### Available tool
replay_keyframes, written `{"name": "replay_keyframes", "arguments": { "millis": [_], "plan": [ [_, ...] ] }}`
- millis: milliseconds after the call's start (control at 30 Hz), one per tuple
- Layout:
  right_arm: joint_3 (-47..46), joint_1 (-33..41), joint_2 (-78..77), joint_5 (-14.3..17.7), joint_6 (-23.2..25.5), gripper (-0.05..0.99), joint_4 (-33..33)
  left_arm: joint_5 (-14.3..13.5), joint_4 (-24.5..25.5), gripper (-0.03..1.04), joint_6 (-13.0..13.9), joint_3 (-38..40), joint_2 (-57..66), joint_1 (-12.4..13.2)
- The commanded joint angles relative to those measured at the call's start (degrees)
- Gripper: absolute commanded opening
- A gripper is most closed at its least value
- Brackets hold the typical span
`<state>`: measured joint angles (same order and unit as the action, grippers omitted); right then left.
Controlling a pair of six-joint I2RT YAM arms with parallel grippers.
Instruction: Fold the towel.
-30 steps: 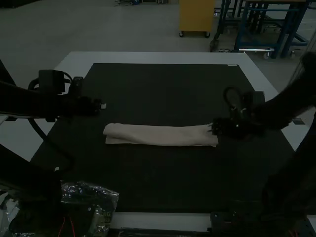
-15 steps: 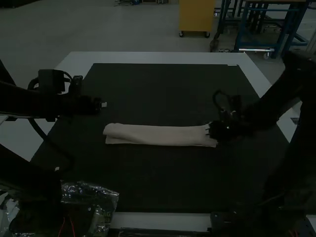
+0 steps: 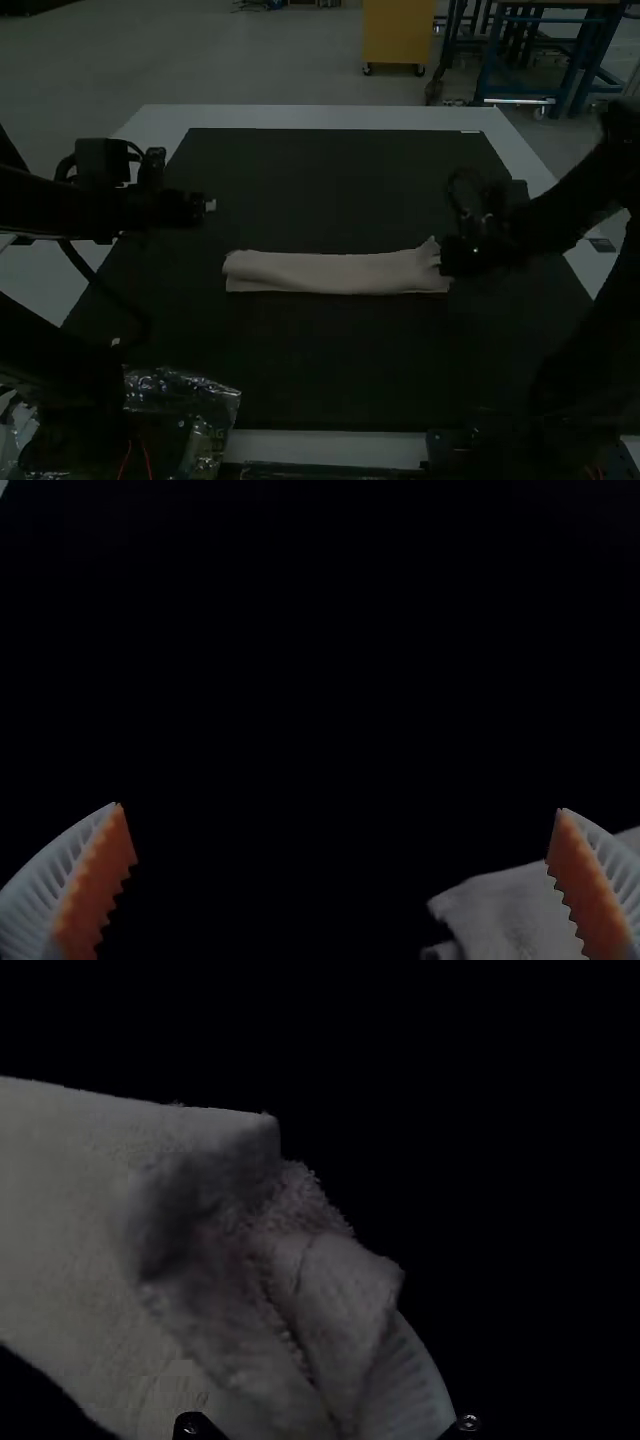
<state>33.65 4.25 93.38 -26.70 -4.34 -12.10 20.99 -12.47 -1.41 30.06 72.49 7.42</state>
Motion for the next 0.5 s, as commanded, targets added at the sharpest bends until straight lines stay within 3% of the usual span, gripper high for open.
{"name": "replay_keyframes", "arguments": {
  "millis": [0,100,467],
  "plan": [
    [1.86,-0.12,-2.68,-2.31,-0.14,-0.02,0.94,-0.34,-1.33,0.97,-0.70,-1.06,1.08,-0.39],
    [2.91,0.85,-2.59,-3.45,1.35,-0.02,2.43,-2.54,-2.30,0.97,-0.61,-1.24,2.75,-0.39],
    [7.31,11.13,-2.50,-3.98,7.59,-0.02,2.52,-2.71,-8.18,0.97,0.88,-2.38,6.96,-0.04]
  ]
}}
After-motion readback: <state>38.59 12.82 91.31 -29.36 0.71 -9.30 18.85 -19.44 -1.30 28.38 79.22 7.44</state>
